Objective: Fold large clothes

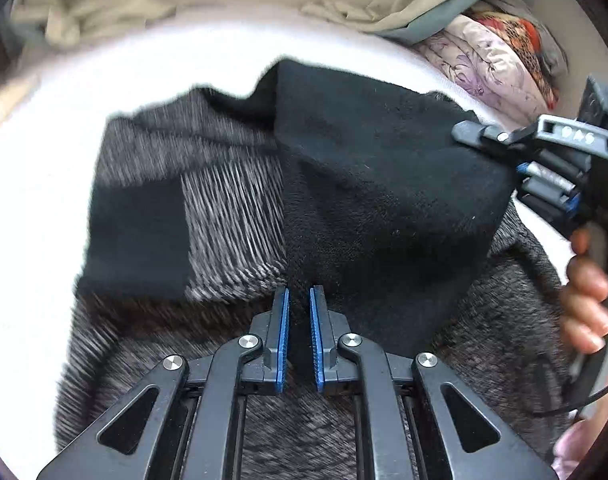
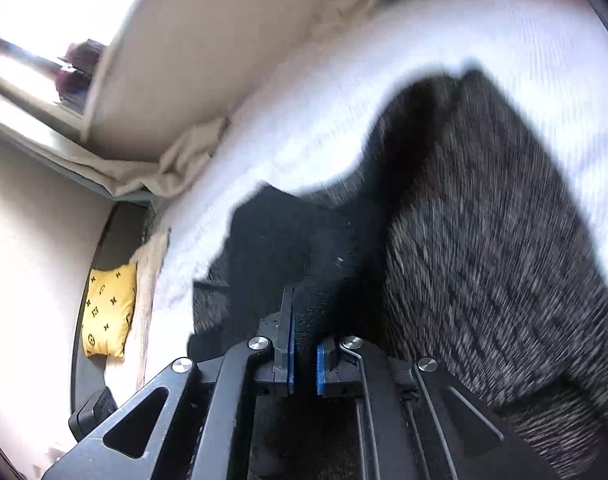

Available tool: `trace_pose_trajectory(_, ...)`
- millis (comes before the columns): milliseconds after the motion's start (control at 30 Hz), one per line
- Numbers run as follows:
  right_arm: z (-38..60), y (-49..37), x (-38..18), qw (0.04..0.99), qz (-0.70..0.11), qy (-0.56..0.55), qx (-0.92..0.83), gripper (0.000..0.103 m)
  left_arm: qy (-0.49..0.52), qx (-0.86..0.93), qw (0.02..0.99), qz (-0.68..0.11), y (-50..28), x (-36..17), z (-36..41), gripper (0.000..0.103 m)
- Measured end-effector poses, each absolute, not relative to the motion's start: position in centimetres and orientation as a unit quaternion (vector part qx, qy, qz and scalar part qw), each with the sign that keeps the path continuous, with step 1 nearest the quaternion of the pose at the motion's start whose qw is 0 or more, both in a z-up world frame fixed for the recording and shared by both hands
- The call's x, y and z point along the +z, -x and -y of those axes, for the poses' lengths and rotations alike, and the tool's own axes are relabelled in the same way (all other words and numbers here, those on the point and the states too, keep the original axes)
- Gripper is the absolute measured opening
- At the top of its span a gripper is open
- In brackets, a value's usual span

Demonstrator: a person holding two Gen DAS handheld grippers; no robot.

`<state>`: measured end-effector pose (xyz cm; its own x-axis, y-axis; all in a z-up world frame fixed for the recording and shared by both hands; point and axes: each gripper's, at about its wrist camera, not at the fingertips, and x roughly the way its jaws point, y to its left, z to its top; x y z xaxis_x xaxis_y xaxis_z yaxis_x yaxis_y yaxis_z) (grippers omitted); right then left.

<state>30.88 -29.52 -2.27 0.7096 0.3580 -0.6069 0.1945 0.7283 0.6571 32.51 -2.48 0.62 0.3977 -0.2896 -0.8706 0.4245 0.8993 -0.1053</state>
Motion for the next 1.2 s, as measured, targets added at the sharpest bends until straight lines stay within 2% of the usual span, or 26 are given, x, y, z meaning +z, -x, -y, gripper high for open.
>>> trace_pose_trajectory(133,30.7,-29.9,-1.0,0.862,-0.355,-0.360,0.025,0.002,-0.073,-0.195,0.844,-0.493,-33.8,1.8,2.1,0.013)
trace_pose_trajectory(300,31.0,-29.5,-5.2,0.840,-0.410,-0.354,-0.009,0.002,-0.081,-0.178,0.828,-0.525,-35.0,-0.6,1.1,0.013)
trace_pose_trajectory(433,30.5,-29.4,-7.2,0.844,-0.418,-0.335,-0.024,0.001,-0.121,-0.173,0.836,-0.507,-34.2,-0.9,2.4,0.020)
trace_pose_trajectory(467,30.4,-29.4,-6.9,0.846,-0.421,-0.327,-0.024,0.004,-0.124,-0.179,0.837,-0.502,-33.9,-0.5,2.6,0.021)
trace_pose_trajectory(500,30.3,-29.3,-6.5,0.846,-0.426,-0.322,-0.020,0.013,-0.128,-0.184,0.838,-0.497,-33.6,0.1,2.6,0.023)
trace_pose_trajectory(567,30.2,-28.8,-5.3,0.849,-0.435,-0.299,-0.019,0.025,-0.138,-0.176,0.849,-0.479,-33.1,1.5,2.2,0.033)
trace_pose_trajectory(600,30.2,-28.4,-4.6,0.856,-0.430,-0.285,-0.022,0.028,-0.136,-0.173,0.856,-0.467,-32.9,2.2,1.8,0.043)
trace_pose_trajectory(633,30.4,-27.7,-3.8,0.866,-0.420,-0.271,-0.028,0.028,-0.125,-0.172,0.864,-0.457,-32.8,3.0,1.5,0.051)
trace_pose_trajectory(700,30.2,-26.5,-2.2,0.885,-0.394,-0.244,-0.036,0.028,-0.087,-0.183,0.871,-0.446,-32.7,4.2,1.2,0.055)
trace_pose_trajectory(800,28.7,-26.0,-1.1,0.897,-0.383,-0.223,0.000,0.028,-0.062,-0.211,0.857,-0.465,-32.6,3.4,2.0,0.055)
trace_pose_trajectory(967,24.6,-27.6,-3.2,0.888,-0.420,-0.179,0.053,0.028,-0.120,-0.184,0.839,-0.498,-32.1,-1.5,4.3,0.056)
trace_pose_trajectory(1000,24.2,-28.0,-4.1,0.883,-0.431,-0.179,0.048,0.028,-0.126,-0.179,0.843,-0.492,-32.1,-1.9,4.6,0.059)
trace_pose_trajectory(1100,24.0,-28.5,-5.8,0.879,-0.441,-0.175,0.037,0.019,-0.138,-0.172,0.852,-0.475,-31.8,-2.5,4.9,0.064)
trace_pose_trajectory(1200,23.6,-28.7,-6.5,0.883,-0.437,-0.167,0.029,0.019,-0.138,-0.161,0.858,-0.467,-32.2,-3.1,5.3,0.069)
